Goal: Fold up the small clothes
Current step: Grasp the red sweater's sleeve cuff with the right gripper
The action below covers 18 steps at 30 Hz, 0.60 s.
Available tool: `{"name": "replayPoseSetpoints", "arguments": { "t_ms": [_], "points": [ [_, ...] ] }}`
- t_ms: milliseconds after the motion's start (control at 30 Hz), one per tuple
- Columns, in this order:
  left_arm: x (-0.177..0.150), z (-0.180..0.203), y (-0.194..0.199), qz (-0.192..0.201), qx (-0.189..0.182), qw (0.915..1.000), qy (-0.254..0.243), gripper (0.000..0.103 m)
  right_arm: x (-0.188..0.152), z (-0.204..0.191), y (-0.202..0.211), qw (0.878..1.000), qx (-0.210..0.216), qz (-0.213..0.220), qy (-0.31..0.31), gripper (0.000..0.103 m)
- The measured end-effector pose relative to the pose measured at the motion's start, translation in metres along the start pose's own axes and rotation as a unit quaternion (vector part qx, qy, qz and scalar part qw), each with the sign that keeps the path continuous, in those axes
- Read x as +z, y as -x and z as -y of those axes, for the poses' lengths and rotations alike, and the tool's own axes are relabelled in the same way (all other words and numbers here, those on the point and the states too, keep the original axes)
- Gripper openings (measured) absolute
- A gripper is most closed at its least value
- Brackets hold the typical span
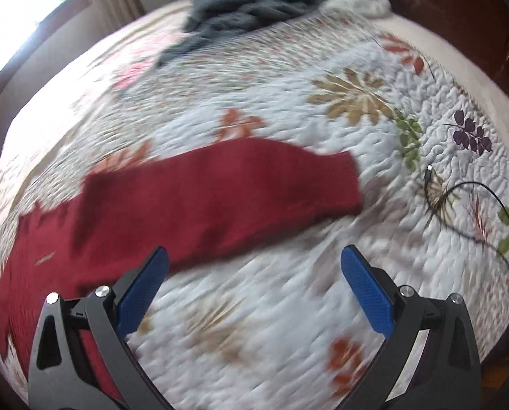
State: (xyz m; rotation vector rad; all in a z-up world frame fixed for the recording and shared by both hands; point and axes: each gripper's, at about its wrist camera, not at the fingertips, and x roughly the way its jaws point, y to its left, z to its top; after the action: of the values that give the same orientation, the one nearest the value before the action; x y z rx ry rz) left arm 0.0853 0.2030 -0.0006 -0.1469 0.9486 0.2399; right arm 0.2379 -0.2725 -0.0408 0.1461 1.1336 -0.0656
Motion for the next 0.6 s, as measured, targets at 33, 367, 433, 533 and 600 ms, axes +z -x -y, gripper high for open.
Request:
{"name": "replayPoseSetpoints", "arguments": {
  "t_ms": [33, 367, 433, 533, 600],
  "points": [
    [0.006, 0.008, -0.009, -0.005, -0.004, 1.0, 0.003, 0.099, 0.009, 0.014, -0.011, 1.0, 0.004, -0.01, -0.01, 0.1],
    [0.018, 0.045, -0.034, 0.003, -0.018, 0.9997, -0.013, 0.099, 0.041, 0.076, -0.094, 0.992, 0.047, -0.075, -0.084, 0.089],
    [0.017, 0.046, -0.035, 0.005, -0.014, 0.9997, -0.02, 0.099, 0.041, 0.08, -0.103, 0.99, 0.056, -0.089, -0.092, 0.079],
    [0.015, 0.043, -0.037, 0.004, -0.007, 0.9997, -0.022, 0.099, 0.041, 0.085, -0.109, 0.988, 0.07, -0.089, -0.109, 0.077],
    [0.014, 0.041, -0.038, 0.002, -0.006, 0.9998, -0.017, 0.099, 0.041, 0.088, -0.11, 0.988, 0.066, -0.085, -0.115, 0.065]
  ]
}}
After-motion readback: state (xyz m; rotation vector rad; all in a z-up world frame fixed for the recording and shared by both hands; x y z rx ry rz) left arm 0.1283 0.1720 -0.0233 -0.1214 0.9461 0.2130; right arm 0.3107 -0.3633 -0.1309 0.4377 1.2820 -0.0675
